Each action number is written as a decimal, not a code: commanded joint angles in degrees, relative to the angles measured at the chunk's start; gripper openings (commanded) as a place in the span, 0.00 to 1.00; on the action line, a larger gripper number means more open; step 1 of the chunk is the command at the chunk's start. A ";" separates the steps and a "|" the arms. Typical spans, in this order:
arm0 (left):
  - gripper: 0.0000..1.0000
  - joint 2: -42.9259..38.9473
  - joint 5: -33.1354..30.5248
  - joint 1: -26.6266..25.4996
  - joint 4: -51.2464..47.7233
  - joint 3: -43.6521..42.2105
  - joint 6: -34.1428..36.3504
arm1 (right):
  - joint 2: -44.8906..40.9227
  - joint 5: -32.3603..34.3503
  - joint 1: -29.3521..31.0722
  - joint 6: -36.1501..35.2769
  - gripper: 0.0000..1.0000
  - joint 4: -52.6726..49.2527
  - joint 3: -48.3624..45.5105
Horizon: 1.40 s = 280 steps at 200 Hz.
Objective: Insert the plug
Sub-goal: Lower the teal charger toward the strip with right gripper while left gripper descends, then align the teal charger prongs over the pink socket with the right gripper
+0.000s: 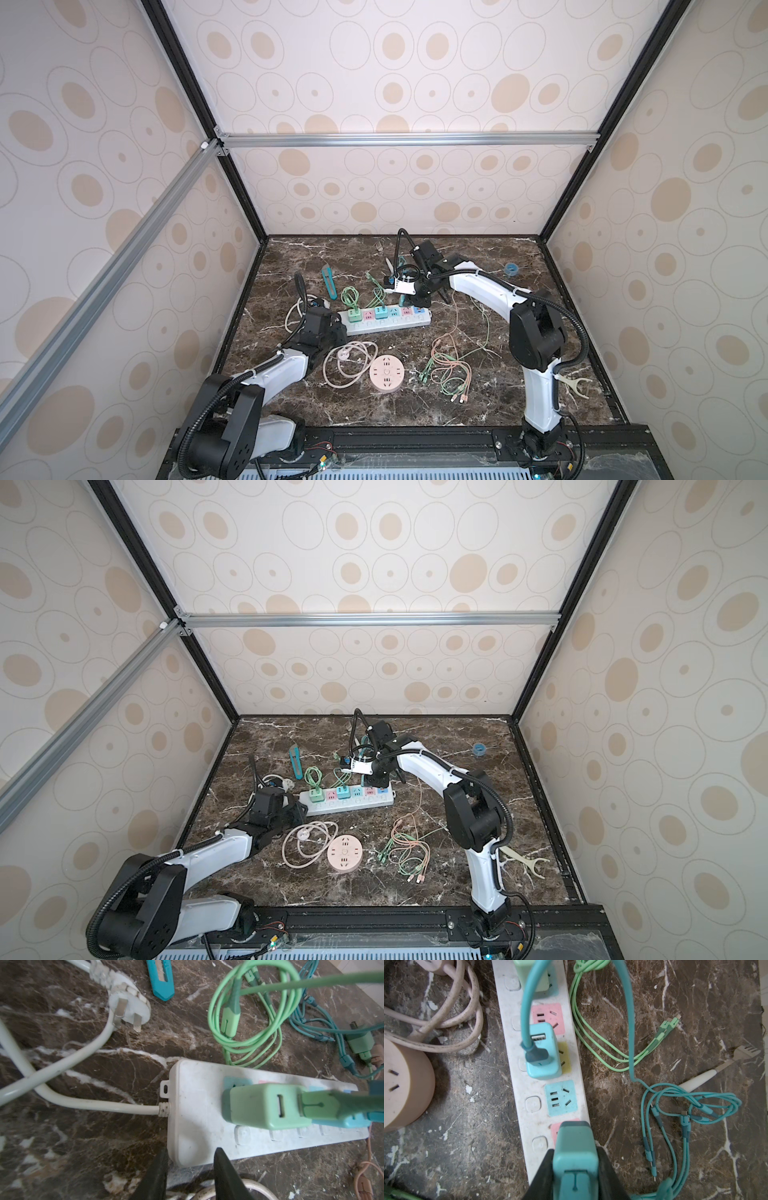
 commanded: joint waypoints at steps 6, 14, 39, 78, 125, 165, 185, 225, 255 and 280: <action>0.37 1.51 -1.79 0.57 0.96 2.92 1.56 | 0.42 -0.22 0.60 -1.78 0.03 -0.53 -0.54; 0.37 1.90 -1.81 0.59 1.04 3.08 1.61 | 0.51 -0.11 0.67 -1.94 0.03 -0.59 -0.56; 0.36 3.08 -1.90 0.72 1.08 3.77 2.02 | 0.75 0.36 0.70 -2.22 0.02 -0.88 -0.51; 0.32 4.82 -1.42 0.99 1.66 4.14 2.56 | 0.97 0.86 1.11 -3.15 0.02 -1.03 -0.86; 0.31 6.94 -0.76 1.16 2.23 4.97 3.39 | 1.92 3.92 1.62 -4.25 0.01 -1.93 -1.12; 0.30 9.04 -0.51 1.69 2.56 6.15 4.22 | 1.27 3.58 1.64 -3.89 0.01 -1.56 -1.89; 0.29 10.21 -0.01 1.94 2.83 6.69 4.49 | 0.89 3.83 1.57 -3.64 0.01 -1.49 -2.55; 0.29 11.54 0.77 2.30 3.59 7.13 4.59 | -0.68 4.41 1.62 -3.37 0.01 -0.64 -4.83; 0.29 12.06 1.26 2.43 3.76 7.22 4.68 | -2.18 4.84 1.58 -3.37 0.01 0.38 -6.20; 0.29 12.16 1.43 2.39 3.72 7.11 4.63 | -3.09 4.99 1.63 -3.37 0.01 1.09 -6.57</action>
